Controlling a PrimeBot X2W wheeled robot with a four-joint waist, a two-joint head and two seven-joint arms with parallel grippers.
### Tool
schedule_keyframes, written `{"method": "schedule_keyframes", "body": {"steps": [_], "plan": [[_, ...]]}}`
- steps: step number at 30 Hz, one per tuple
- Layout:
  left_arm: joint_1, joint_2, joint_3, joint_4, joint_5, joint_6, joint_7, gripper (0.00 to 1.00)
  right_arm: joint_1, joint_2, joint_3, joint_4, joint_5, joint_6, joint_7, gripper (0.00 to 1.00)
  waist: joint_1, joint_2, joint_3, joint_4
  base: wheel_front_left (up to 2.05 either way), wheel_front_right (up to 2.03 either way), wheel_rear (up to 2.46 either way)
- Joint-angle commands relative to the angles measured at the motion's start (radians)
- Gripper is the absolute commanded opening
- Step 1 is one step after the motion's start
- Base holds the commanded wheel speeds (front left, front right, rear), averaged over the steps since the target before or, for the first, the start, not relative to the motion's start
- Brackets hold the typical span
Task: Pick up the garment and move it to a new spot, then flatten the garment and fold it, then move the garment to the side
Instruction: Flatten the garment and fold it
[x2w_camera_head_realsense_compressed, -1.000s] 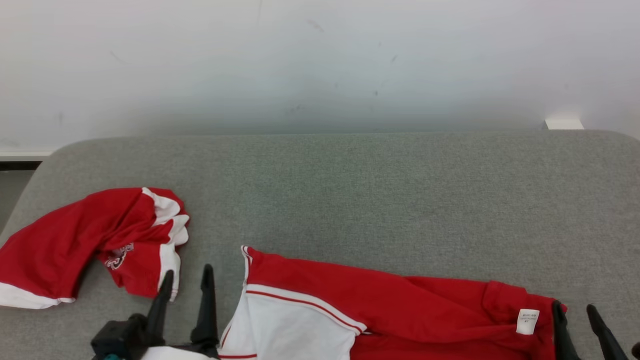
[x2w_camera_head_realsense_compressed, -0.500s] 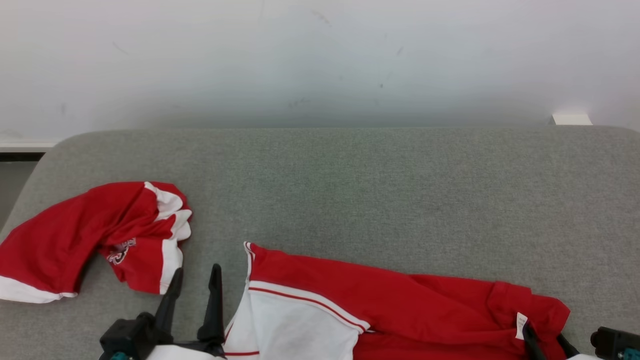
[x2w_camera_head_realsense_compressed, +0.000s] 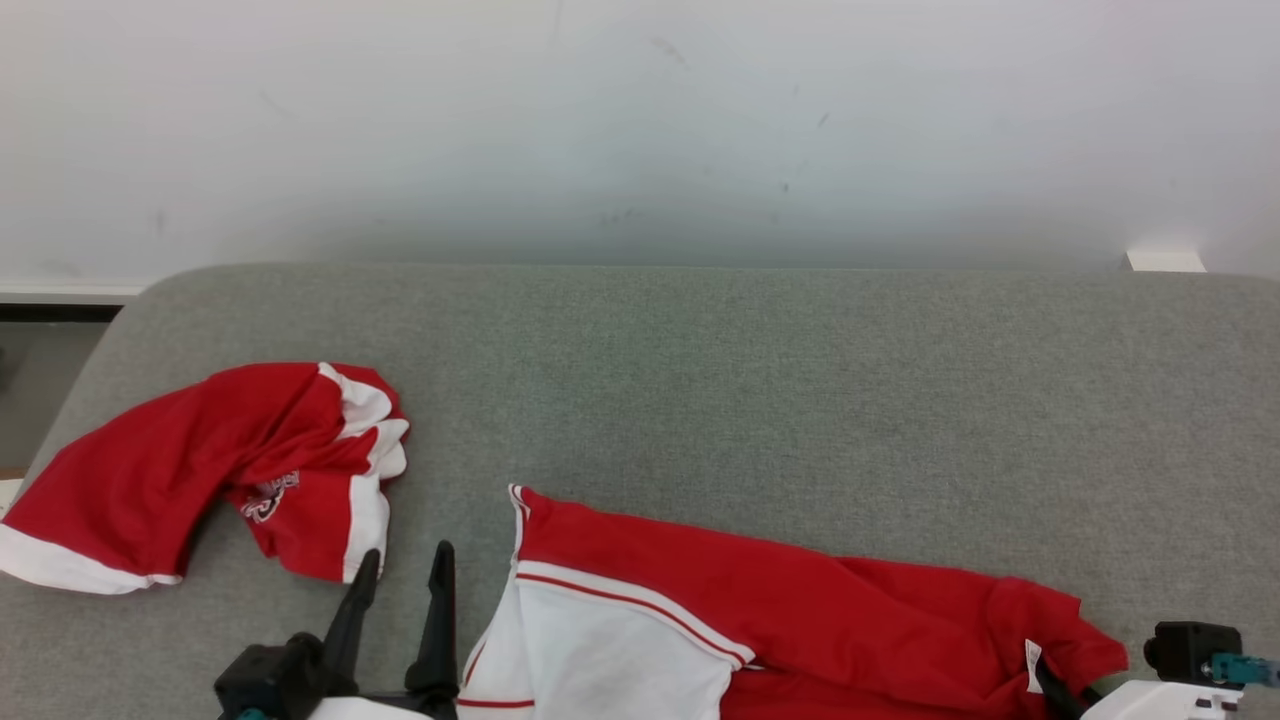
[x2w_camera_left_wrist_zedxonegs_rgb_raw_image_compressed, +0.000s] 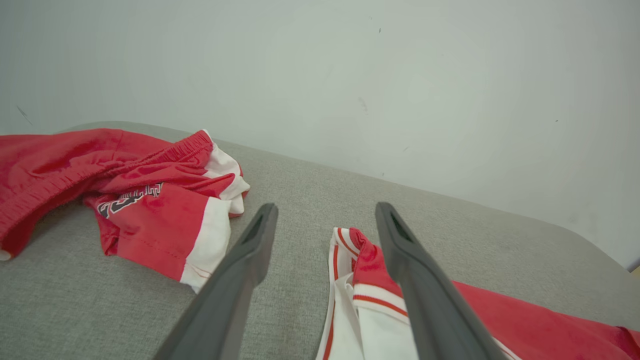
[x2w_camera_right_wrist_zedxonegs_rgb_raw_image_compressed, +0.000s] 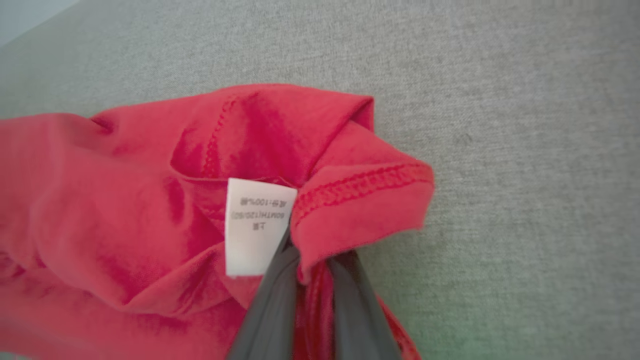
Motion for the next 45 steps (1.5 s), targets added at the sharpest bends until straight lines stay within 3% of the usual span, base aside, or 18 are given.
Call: {"method": "schedule_keyframes", "body": {"steps": [1, 11, 18, 26, 30, 36, 45], "plan": [[0.003, 0.002, 0.004, 0.003, 0.01, -0.004, -0.002, 1.0, 0.009, -0.017, -0.01, -0.006, -0.001, 0.002, 0.012, 0.0, 0.0, -0.0001, -0.002, -0.002, 0.0, 0.0, 0.0], [0.004, 0.001, -0.023, 0.015, -0.024, 0.004, -0.002, 1.0, -0.035, -0.129, -0.189, -0.081, -0.081, 0.0, 0.031, 0.0, 0.0, -0.0001, -0.007, -0.028, 0.0, 0.0, 0.0], [0.014, 0.001, -0.034, 0.028, -0.023, 0.006, -0.002, 1.0, -0.008, -0.084, -0.284, -0.209, -0.12, 0.0, 0.09, 0.0, 0.0, -0.0001, -0.028, -0.04, 0.0, 0.0, 0.0], [0.025, 0.002, -0.022, 0.044, -0.031, 0.005, -0.002, 1.0, 0.057, 0.035, -0.135, -0.501, 0.135, 0.001, 0.219, 0.0, 0.0, -0.0001, -0.038, -0.046, 0.0, 0.0, 0.0], [0.018, 0.001, -0.019, 0.048, -0.024, 0.001, -0.002, 1.0, 0.074, 0.076, -0.049, -0.562, 0.266, 0.001, 0.255, 0.0, 0.0, -0.0001, -0.039, -0.032, 0.0, 0.0, 0.0], [-0.003, 0.001, -0.036, 0.054, -0.04, -0.002, -0.002, 1.0, 0.057, 0.104, 0.083, -0.501, 0.36, 0.001, 0.213, 0.0, 0.0, -0.0001, -0.04, 0.015, 0.0, 0.0, 0.0], [-0.016, 0.001, -0.052, 0.065, -0.049, 0.004, -0.002, 1.0, -0.057, 0.107, 0.324, -0.221, 0.538, 0.002, -0.057, 0.0, 0.0, -0.0001, -0.036, 0.113, 0.0, 0.0, 0.0]]}}
